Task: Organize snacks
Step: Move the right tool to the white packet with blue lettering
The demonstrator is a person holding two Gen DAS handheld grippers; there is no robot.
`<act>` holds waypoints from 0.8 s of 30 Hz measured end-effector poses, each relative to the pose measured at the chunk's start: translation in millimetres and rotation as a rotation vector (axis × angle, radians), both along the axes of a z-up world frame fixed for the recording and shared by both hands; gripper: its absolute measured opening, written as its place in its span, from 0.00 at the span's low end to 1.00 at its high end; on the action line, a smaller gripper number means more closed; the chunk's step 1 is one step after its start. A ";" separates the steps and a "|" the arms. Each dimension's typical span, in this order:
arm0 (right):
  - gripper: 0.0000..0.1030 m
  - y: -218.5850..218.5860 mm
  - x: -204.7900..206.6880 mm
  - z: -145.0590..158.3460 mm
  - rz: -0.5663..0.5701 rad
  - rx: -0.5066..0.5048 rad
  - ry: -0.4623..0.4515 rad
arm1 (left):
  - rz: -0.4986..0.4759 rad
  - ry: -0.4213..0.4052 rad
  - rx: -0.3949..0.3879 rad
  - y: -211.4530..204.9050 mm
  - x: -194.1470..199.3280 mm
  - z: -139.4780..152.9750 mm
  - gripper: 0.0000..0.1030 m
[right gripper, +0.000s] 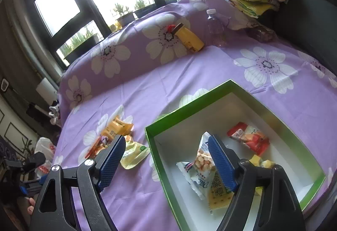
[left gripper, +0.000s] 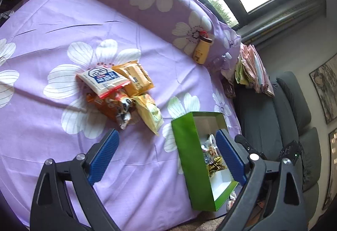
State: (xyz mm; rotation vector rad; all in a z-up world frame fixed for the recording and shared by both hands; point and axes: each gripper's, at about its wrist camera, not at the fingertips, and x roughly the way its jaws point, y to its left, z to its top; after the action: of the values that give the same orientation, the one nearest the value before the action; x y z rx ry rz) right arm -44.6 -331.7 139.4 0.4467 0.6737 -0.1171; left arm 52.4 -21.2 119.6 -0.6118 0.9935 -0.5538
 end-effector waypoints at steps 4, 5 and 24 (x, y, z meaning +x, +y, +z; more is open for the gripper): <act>0.79 12.1 12.3 -6.3 0.042 0.031 0.024 | 0.062 0.002 0.059 24.5 14.8 -1.7 0.98; 0.79 15.8 15.8 -7.4 0.052 0.034 0.032 | 0.084 -0.012 0.083 30.3 16.1 -0.2 0.99; 0.79 118.4 130.0 -21.3 0.385 0.141 0.175 | 0.217 0.055 0.140 64.2 65.5 -50.2 0.81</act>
State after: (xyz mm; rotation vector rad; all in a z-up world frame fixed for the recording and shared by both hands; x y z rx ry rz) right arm 85.4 -213.3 118.1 0.4378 0.9325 0.2593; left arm 117.9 43.0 69.4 -0.6031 0.9938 -0.2750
